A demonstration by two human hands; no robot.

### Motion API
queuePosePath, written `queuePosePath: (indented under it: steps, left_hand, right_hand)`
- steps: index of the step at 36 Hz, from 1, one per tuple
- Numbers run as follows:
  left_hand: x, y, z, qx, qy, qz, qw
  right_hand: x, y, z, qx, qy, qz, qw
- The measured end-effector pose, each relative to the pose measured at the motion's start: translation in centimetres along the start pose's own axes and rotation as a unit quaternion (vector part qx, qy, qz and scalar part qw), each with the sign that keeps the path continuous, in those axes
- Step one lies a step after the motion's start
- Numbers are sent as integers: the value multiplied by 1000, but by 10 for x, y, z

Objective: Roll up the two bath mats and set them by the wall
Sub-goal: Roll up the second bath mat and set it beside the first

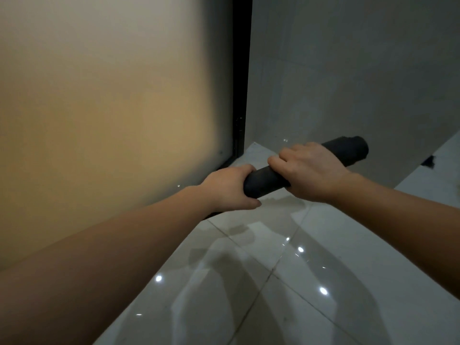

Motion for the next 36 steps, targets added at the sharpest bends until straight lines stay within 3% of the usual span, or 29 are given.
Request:
queuePosePath:
  steps: [3, 5, 9, 12, 14, 19, 22, 25, 28, 29, 31, 32, 34, 36]
  left_hand:
    - [-2, -2, 0, 3, 10, 1, 1000]
    - [-6, -5, -2, 2, 34, 29, 999]
    - [-14, -12, -8, -11, 67, 30, 997]
    - [-17, -7, -10, -15, 63, -12, 998]
    - [-21, 1, -10, 1, 40, -62, 997]
    - [-42, 32, -5, 72, 48, -242, 966]
    - [-61, 42, -8, 89, 52, -309, 946]
    - [-77, 40, -13, 96, 49, -336, 936]
    - [-91, 30, -20, 120, 78, -355, 924]
    - [-95, 28, -23, 127, 85, -362, 920]
    - [-103, 27, -28, 143, 99, -385, 906]
    - [-106, 27, -30, 154, 107, -402, 896]
    - [-110, 32, -31, 166, 117, -432, 879]
    - [-113, 35, -32, 176, 114, -449, 869]
  right_hand:
    - [0, -2, 1, -1, -40, 8, 999]
    - [4, 2, 5, -13, -141, 49, 989]
    - [18, 21, 13, -103, -330, 141, 928]
    - [28, 33, 14, -149, -390, 180, 891]
    - [34, 33, 18, -146, -407, 158, 888]
    - [58, 18, 31, -46, -353, -58, 933]
    - [66, 11, 28, 1, -340, -105, 935]
    - [73, 16, 23, -29, -318, -41, 947]
    - [87, 32, 24, -85, -226, 37, 970]
    - [90, 35, 25, -123, -192, 128, 965]
    - [93, 33, 26, -198, -106, 348, 910]
    - [92, 27, 27, -214, -82, 405, 885]
    - [84, 13, 25, -220, -86, 419, 877]
    - [75, 4, 25, -206, -117, 383, 893]
Point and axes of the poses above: each hand's wrist, its own z-axis towards the middle knuckle, its own x-axis out of the back of the hand, y = z × x, the point moved 2 cm from there along z, towards the middle knuckle, and after that the axes turned 6 degrees about y, right-handed, at the moved point
